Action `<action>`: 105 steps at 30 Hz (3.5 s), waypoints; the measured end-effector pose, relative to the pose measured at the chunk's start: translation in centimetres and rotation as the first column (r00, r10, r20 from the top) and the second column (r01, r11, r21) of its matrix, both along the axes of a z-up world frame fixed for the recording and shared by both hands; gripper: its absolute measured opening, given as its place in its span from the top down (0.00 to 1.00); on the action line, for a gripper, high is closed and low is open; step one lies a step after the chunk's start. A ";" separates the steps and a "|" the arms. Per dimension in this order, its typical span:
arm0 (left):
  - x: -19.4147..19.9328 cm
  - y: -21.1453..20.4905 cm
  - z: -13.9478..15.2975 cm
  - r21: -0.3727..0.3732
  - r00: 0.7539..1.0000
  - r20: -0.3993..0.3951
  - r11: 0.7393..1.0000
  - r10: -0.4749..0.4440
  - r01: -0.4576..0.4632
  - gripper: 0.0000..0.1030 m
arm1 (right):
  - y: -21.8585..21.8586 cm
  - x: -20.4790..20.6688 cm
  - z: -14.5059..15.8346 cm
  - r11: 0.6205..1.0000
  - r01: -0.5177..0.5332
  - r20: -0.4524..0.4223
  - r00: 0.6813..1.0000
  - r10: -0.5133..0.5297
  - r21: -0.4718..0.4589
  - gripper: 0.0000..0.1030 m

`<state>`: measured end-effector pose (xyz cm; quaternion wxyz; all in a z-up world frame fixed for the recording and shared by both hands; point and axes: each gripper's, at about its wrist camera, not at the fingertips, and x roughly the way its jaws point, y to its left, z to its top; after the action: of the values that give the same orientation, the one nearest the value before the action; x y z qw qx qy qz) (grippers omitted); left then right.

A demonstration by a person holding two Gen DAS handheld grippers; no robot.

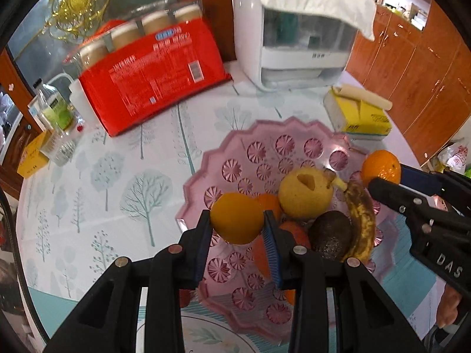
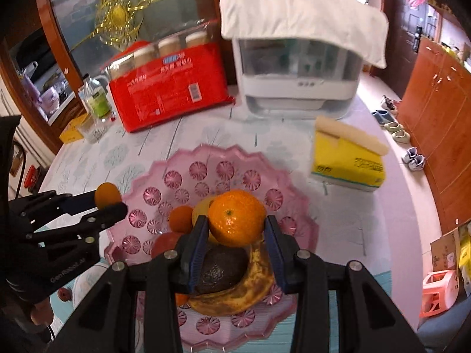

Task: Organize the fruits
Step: 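Open both tools to drop the mandarins into the bowl, then move both open tools toward the two mandarins on the placemat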

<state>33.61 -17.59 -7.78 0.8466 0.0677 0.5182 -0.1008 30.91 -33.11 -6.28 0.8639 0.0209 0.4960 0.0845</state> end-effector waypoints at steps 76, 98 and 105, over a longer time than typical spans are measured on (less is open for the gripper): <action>-15.9 19.5 7.7 -0.073 0.991 0.131 0.997 0.019 -0.009 0.11 | 12.9 -15.7 5.4 0.999 0.003 0.091 0.996 -0.008 0.050 0.50; -22.7 18.2 -7.0 -0.094 0.984 -0.073 0.984 -0.160 0.153 0.25 | 19.1 -20.0 -7.3 0.996 -0.088 -0.181 0.979 0.090 0.018 0.50; -22.5 17.8 -9.1 -0.110 0.976 -0.121 0.980 -0.181 0.168 0.35 | 19.3 -19.7 -9.2 0.994 -0.100 -0.221 0.969 0.109 0.055 0.52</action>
<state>11.11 0.26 -16.84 0.8012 0.0643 0.5587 -0.2046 11.21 -13.86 -15.44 0.7963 0.0228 0.5886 0.1377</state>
